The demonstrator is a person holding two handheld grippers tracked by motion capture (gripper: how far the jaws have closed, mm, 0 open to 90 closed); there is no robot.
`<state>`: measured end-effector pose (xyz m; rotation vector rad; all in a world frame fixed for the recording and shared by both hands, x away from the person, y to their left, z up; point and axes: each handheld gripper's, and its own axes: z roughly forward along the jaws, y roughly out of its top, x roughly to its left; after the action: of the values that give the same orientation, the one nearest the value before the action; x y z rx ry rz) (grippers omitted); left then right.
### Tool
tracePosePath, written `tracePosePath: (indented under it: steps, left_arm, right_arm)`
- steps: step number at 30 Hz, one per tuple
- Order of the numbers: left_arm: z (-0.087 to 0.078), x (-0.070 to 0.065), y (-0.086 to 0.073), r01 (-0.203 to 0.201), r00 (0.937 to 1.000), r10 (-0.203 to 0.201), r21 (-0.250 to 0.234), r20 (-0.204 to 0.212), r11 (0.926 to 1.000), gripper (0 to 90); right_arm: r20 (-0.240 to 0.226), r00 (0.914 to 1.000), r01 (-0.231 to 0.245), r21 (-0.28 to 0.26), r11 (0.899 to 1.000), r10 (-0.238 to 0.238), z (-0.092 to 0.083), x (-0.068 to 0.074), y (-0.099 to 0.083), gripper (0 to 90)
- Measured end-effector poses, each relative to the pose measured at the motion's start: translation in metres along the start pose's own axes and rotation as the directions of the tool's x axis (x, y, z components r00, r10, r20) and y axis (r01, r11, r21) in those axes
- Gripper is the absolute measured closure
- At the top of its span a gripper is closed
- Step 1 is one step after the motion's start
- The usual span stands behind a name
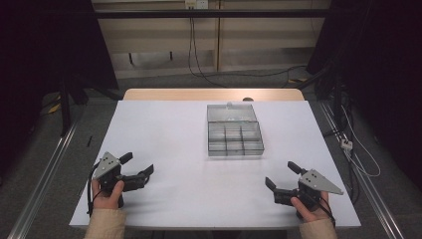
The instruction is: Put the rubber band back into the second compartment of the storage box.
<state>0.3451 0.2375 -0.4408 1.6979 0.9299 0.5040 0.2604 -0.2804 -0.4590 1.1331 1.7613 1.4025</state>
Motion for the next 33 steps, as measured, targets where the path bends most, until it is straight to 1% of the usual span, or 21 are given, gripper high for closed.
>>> tracePosePath:
  steps: [4, 6, 8, 10, 12, 13, 14, 15, 16, 17, 19, 21, 23, 26, 27, 28, 29, 30, 32, 33]
  left_arm:
    - [-0.001, 0.0, 0.001, -0.004, 1.0, 0.004, 0.008, -0.006, 1.0, 6.2]
    - [-0.002, 0.001, 0.001, -0.005, 1.0, 0.005, 0.014, 0.006, 0.9999, 6.7]
    - [-0.002, 0.002, 0.001, -0.018, 0.9998, 0.017, 0.032, 0.012, 0.9993, 8.0]
    - [-0.002, 0.001, 0.001, -0.028, 0.9996, 0.027, 0.05, 0.008, 0.9984, 12.9]
    - [-0.001, 0.001, 0.002, -0.032, 0.9995, 0.032, 0.079, -0.001, 0.9964, 21.9]
    - [-0.001, 0.002, 0.002, -0.023, 0.9997, 0.024, 0.095, -0.008, 0.9952, 25.3]
    - [0.0, 0.003, 0.001, -0.028, 0.9995, 0.029, 0.121, -0.01, 0.9923, 28.1]
    - [0.0, 0.003, 0.001, -0.02, 0.9997, 0.022, 0.132, -0.012, 0.991, 31.2]
    - [0.001, 0.005, -0.001, -0.006, 0.9999, 0.008, 0.155, -0.01, 0.9878, 33.8]
    - [0.002, 0.006, -0.003, 0.001, 0.9998, 0.002, 0.179, -0.019, 0.9838, 37.2]
    - [0.003, 0.008, -0.005, 0.008, 0.9993, 0.0, 0.218, -0.039, 0.9759, 43.3]
    - [0.003, 0.011, -0.007, 0.025, 0.9986, -0.013, 0.243, -0.051, 0.9698, 47.8]
    - [0.003, 0.013, -0.008, 0.029, 0.9974, -0.01, 0.271, -0.071, 0.9623, 51.1]
    - [0.004, 0.015, -0.011, 0.035, 0.9959, -0.007, 0.309, -0.09, 0.9505, 56.7]
    - [0.004, 0.015, -0.011, 0.035, 0.9956, -0.006, 0.316, -0.093, 0.9481, 58.6]
    - [0.005, 0.015, -0.012, 0.035, 0.9954, -0.003, 0.328, -0.096, 0.944, 61.2]
    - [0.006, 0.015, -0.012, 0.032, 0.9944, 0.005, 0.346, -0.106, 0.9378, 63.9]
    - [0.007, 0.015, -0.013, 0.03, 0.9943, 0.01, 0.362, -0.106, 0.9317, 66.2]
    - [0.008, 0.015, -0.014, 0.031, 0.9941, 0.01, 0.377, -0.108, 0.9258, 71.4]
    - [0.009, 0.015, -0.014, 0.027, 0.9934, 0.018, 0.385, -0.113, 0.9227, 73.7]
  right_arm:
    - [-0.003, 1.0, 0.003, 0.001, 1.0, -0.003, 0.0, 0.001, 0.0, 3.3]
    - [-0.001, 1.0, 0.003, 0.002, 1.0, -0.003, 0.0, 0.001, 0.0, 3.3]
    - [-0.002, 1.0, 0.003, 0.001, 1.0, -0.003, 0.0, 0.001, 0.0, 3.3]
    - [-0.003, 1.0, 0.004, 0.001, 1.0, -0.004, 0.001, 0.001, 0.0, 3.3]
    - [-0.003, 1.0, 0.005, 0.002, 1.0, -0.005, 0.001, 0.0, 0.0, 3.3]
    - [-0.003, 1.0, 0.003, 0.002, 1.0, -0.003, 0.001, 0.001, 0.0, 3.3]
    - [-0.004, 1.0, 0.003, 0.001, 1.0, -0.003, 0.001, 0.001, 0.0, 3.3]
    - [-0.005, 1.0, 0.006, 0.001, 1.0, -0.006, 0.001, 0.001, 0.0, 3.3]
    - [-0.004, 1.0, 0.006, 0.002, 1.0, -0.006, 0.001, 0.001, 0.0, 3.4]
    - [-0.003, 1.0, 0.008, 0.003, 1.0, -0.008, 0.001, 0.001, 0.0, 3.4]
    - [-0.005, 0.9999, 0.01, 0.001, 1.0, -0.01, 0.001, 0.001, 0.0, 3.4]
    - [-0.006, 0.9999, 0.014, 0.002, 1.0, -0.014, 0.001, 0.001, 0.001, 3.4]
    - [-0.008, 0.9999, 0.014, 0.0, 1.0, -0.014, 0.001, 0.002, 0.001, 3.4]
    - [-0.01, 0.9998, 0.015, 0.002, 1.0, -0.015, 0.002, 0.002, 0.001, 3.4]
    - [-0.01, 0.9998, 0.015, 0.002, 1.0, -0.015, 0.002, 0.002, 0.001, 3.4]
    - [-0.01, 0.9998, 0.015, 0.002, 1.0, -0.015, 0.002, 0.002, 0.001, 3.5]
    - [-0.012, 0.9998, 0.017, 0.001, 1.0, -0.017, 0.002, 0.002, 0.001, 3.4]
    - [-0.012, 0.9998, 0.018, 0.002, 1.0, -0.018, 0.002, 0.003, 0.001, 3.5]
    - [-0.012, 0.9998, 0.018, 0.003, 1.0, -0.018, 0.002, 0.003, 0.001, 3.5]
    - [-0.013, 0.9997, 0.019, 0.004, 1.0, -0.019, 0.002, 0.003, 0.001, 3.5]
